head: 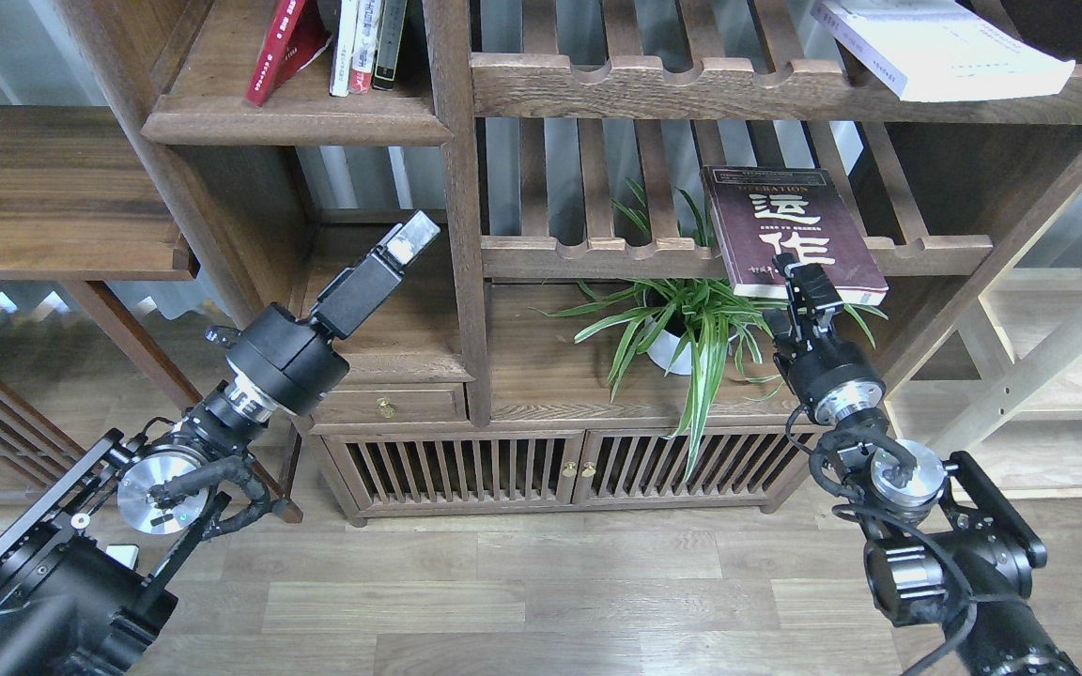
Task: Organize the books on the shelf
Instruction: 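Move the right gripper to the maroon book on the middle shelf, then grasp the maroon book and pull it outward with the right gripper, then grasp the maroon book's edge with the left gripper beside the right gripper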
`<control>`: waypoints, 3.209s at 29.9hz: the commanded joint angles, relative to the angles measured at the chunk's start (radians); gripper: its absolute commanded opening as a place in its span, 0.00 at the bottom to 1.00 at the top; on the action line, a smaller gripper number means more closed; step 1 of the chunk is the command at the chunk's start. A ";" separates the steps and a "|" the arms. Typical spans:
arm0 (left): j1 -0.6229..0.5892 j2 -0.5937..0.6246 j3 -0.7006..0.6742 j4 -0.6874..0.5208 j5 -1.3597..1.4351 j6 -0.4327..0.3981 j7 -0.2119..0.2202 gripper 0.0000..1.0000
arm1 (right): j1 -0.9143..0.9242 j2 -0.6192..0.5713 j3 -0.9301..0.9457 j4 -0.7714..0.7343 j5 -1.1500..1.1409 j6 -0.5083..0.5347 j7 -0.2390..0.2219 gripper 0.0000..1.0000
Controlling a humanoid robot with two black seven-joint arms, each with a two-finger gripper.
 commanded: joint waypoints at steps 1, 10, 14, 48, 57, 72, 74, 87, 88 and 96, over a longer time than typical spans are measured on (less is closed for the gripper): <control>0.016 0.011 0.011 -0.001 0.001 0.000 0.000 0.99 | 0.033 0.003 0.017 -0.037 0.025 -0.004 0.000 0.92; 0.015 0.011 0.014 -0.003 -0.001 0.000 0.000 0.99 | 0.070 0.006 0.017 -0.104 0.050 -0.021 -0.003 0.87; 0.015 0.012 0.014 -0.003 -0.001 0.000 -0.001 0.99 | 0.076 0.006 0.018 -0.106 0.054 -0.041 -0.003 0.81; 0.006 0.026 0.008 -0.001 0.005 0.000 0.000 0.99 | 0.162 0.026 0.057 -0.193 0.114 -0.065 0.006 0.26; 0.010 0.026 0.013 -0.001 0.005 0.000 0.000 0.99 | 0.151 0.034 0.061 -0.182 0.134 -0.052 0.009 0.15; 0.006 -0.005 0.000 0.005 -0.007 0.000 -0.004 0.99 | -0.041 0.034 0.040 0.048 0.162 0.108 -0.006 0.06; 0.006 -0.006 -0.003 0.005 -0.010 0.000 -0.004 0.99 | -0.075 0.035 0.032 0.075 0.162 0.166 -0.006 0.06; 0.024 -0.035 0.040 0.022 -0.025 0.000 -0.001 0.99 | -0.328 0.035 -0.129 0.305 0.165 0.331 -0.006 0.04; 0.025 -0.035 0.051 0.028 -0.038 0.000 -0.001 0.99 | -0.346 0.032 -0.149 0.315 0.165 0.331 -0.006 0.04; 0.053 -0.005 0.151 0.060 -0.136 0.000 0.029 0.99 | -0.380 0.029 -0.259 0.371 0.163 0.331 -0.006 0.04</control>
